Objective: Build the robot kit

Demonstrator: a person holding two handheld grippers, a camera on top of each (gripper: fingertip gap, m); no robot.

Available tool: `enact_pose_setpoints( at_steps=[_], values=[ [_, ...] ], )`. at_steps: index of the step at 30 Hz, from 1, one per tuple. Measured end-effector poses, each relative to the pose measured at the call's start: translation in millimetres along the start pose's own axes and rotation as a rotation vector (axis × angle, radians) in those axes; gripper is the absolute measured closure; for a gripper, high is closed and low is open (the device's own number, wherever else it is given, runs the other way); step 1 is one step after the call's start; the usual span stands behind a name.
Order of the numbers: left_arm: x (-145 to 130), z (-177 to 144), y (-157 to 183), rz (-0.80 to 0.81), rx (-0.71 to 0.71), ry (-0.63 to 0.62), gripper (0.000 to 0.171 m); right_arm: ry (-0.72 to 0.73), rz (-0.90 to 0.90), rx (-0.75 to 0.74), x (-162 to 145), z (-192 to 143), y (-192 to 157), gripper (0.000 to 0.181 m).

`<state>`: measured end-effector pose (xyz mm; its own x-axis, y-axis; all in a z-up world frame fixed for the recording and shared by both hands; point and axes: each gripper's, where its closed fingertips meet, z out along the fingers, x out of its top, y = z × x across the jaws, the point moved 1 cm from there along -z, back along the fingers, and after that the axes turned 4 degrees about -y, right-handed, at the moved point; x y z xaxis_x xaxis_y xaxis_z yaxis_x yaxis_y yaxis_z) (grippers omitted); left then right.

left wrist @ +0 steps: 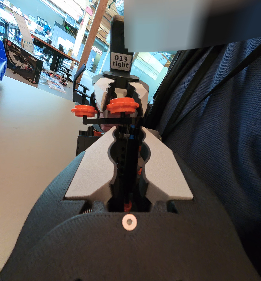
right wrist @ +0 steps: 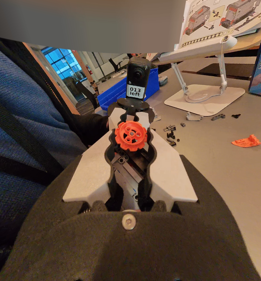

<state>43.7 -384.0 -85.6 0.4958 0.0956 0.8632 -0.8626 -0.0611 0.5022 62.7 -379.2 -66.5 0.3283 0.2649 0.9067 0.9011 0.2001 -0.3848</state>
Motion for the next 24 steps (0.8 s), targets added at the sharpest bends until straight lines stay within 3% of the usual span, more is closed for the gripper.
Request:
enact_pose_setpoints(
  at_steps=[4, 10, 18, 22, 24],
  values=[
    [3, -4, -5, -0.026, 0.009, 0.061, 0.146, 0.056, 0.005, -0.040, 2, 2, 6, 0.144],
    [-3, -6, -3, -0.053, -0.005, 0.075, 0.146, -0.005, -0.198, -0.164, -4, 3, 0, 0.146],
    [-5, -6, -7, -0.061, 0.029, 0.058, 0.147, 0.090, 0.030, -0.075, -10, -3, 10, 0.146],
    [-6, -7, -2, -0.064, 0.000, 0.071, 0.147, 0.013, -0.131, -0.139, -8, 0, 1, 0.147],
    [-3, -7, -3, -0.058, 0.001, 0.080, 0.147, 0.039, -0.105, -0.125, -5, -1, 3, 0.147]
  ],
)
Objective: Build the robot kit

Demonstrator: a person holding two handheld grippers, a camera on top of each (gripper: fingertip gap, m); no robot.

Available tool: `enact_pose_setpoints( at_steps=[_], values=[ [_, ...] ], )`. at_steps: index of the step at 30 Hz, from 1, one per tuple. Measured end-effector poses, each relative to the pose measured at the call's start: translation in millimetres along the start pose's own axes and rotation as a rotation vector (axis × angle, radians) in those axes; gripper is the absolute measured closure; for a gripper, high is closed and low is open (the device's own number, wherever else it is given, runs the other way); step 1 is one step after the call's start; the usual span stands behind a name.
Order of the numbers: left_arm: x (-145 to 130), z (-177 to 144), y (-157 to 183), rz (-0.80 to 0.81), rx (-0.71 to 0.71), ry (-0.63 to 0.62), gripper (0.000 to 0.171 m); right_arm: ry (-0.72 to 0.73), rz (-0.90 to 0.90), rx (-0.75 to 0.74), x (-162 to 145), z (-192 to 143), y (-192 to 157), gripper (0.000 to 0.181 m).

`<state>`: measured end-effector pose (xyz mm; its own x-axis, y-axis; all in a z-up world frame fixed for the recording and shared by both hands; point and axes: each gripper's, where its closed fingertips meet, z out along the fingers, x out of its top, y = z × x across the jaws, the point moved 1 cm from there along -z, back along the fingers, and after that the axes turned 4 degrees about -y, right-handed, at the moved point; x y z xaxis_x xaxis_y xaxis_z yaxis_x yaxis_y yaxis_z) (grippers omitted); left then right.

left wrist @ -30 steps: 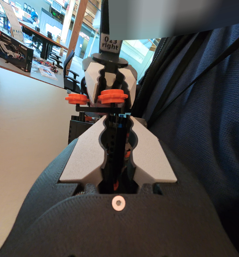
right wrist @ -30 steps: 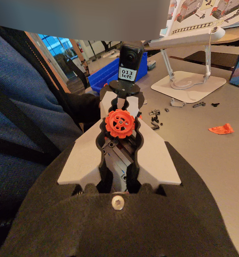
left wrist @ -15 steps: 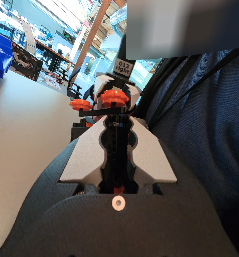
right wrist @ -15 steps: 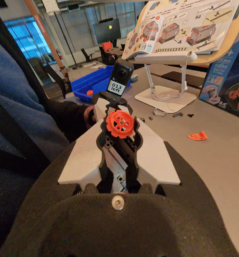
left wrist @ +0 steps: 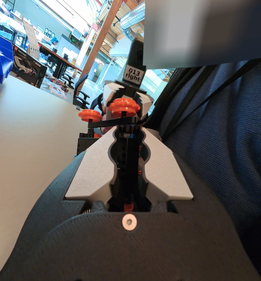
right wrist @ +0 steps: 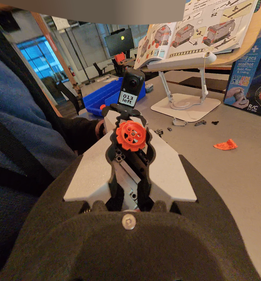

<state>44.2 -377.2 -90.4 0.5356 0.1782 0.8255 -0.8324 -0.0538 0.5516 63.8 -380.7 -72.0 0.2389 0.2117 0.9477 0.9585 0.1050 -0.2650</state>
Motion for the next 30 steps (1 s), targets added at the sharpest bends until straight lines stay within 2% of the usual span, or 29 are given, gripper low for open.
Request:
enact_pose_setpoints(
  at_steps=[5, 8, 11, 15, 19, 24, 25, 28, 30],
  values=[
    [3, -2, -1, -0.006, 0.006, 0.018, 0.147, 0.046, 0.042, -0.004, 2, 0, 3, 0.147],
    [7, -3, -7, -0.024, 0.034, 0.024, 0.147, 0.112, 0.187, 0.018, 0, 2, 13, 0.147],
    [4, -6, -11, -0.039, 0.091, -0.084, 0.148, 0.115, 0.308, 0.117, -8, 5, 17, 0.144],
    [5, -6, -13, -0.024, 0.157, -0.262, 0.148, 0.022, 0.180, 0.178, -1, 2, 12, 0.136],
    [8, -6, -19, 0.011, 0.226, -0.431, 0.148, -0.250, -0.156, 0.121, -8, 4, 13, 0.127],
    [11, 3, -31, 0.020, 0.268, -0.548, 0.148, -0.546, -0.563, 0.075, -7, -1, 19, 0.150],
    [11, 7, -35, 0.026, 0.272, -0.564, 0.148, -0.627, -0.630, 0.067, -11, -4, 24, 0.147],
    [10, 18, -46, -0.018, 0.249, -0.596, 0.148, -0.860, -0.772, 0.053, -28, -14, 46, 0.144],
    [10, 25, -56, -0.025, 0.262, -0.613, 0.148, -0.977, -0.783, 0.059, -37, -22, 59, 0.144]
  ],
)
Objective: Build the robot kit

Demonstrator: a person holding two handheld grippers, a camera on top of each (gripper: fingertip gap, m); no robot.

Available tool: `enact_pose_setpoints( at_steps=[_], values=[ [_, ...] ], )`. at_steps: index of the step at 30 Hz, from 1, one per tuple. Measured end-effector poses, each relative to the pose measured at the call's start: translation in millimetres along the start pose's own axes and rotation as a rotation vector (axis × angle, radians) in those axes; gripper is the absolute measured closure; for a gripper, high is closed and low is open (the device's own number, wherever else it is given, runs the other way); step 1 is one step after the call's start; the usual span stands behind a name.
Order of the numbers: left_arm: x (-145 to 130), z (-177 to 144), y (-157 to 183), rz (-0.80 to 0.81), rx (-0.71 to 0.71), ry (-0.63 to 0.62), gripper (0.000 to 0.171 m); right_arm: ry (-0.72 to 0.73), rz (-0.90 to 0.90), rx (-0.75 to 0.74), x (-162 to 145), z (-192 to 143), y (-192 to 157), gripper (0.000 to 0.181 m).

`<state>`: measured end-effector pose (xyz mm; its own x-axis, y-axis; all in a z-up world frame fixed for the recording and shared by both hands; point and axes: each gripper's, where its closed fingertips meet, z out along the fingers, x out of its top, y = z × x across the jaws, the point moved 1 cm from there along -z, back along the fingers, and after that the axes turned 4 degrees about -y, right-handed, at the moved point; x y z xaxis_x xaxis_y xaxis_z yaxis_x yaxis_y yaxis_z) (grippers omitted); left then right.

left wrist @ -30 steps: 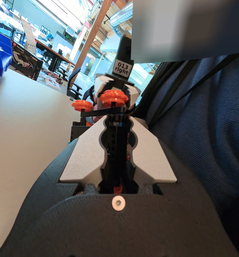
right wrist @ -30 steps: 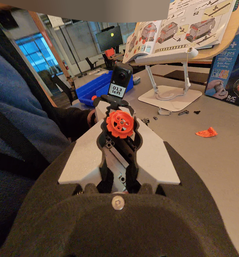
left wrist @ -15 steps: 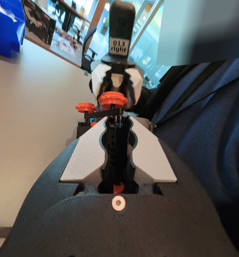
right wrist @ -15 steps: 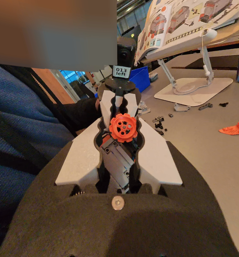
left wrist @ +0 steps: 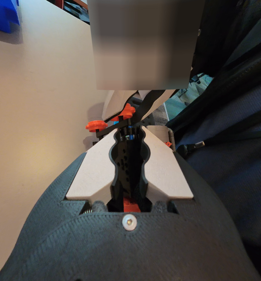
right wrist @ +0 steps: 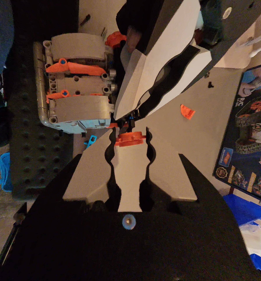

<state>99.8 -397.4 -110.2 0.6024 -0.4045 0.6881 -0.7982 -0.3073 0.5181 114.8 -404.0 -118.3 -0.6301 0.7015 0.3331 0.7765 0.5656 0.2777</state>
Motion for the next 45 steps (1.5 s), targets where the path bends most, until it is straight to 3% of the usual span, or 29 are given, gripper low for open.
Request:
enact_pose_setpoints(
  at_steps=[4, 17, 24, 25, 29, 36, 37, 41, 44, 45],
  values=[
    [5, 12, -15, -0.026, 0.036, -0.025, 0.151, -0.121, 0.023, 0.059, -25, 17, -1, 0.146],
    [6, 9, -19, -0.053, 0.032, 0.005, 0.159, 0.074, 0.110, -0.021, -27, 18, -2, 0.147],
    [4, -2, -12, -0.023, 0.030, -0.028, 0.143, 0.043, 0.045, -0.072, -23, 13, 2, 0.144],
    [5, -4, -12, -0.015, 0.032, -0.028, 0.147, 0.035, 0.036, -0.058, -23, 10, 1, 0.144],
    [4, -7, -8, -0.046, -0.057, -0.029, 0.154, 0.089, 0.041, 0.013, -12, 3, -3, 0.170],
    [-1, 7, -4, -0.069, -0.111, -0.061, 0.171, 0.043, 0.054, 0.113, -10, 8, 1, 0.176],
    [-1, 6, -5, -0.057, -0.086, -0.052, 0.170, 0.038, 0.062, 0.140, -11, 7, 0, 0.176],
    [10, -11, -9, 0.002, 0.109, 0.011, 0.138, 0.040, 0.134, 0.189, -10, 8, 2, 0.176],
    [-13, -6, -17, 0.029, 0.233, -0.142, 0.124, 0.062, 0.197, 0.202, -7, 11, 6, 0.176],
    [-12, -5, -15, 0.022, 0.215, -0.131, 0.128, 0.069, 0.212, 0.212, -6, 12, 6, 0.176]
  ],
)
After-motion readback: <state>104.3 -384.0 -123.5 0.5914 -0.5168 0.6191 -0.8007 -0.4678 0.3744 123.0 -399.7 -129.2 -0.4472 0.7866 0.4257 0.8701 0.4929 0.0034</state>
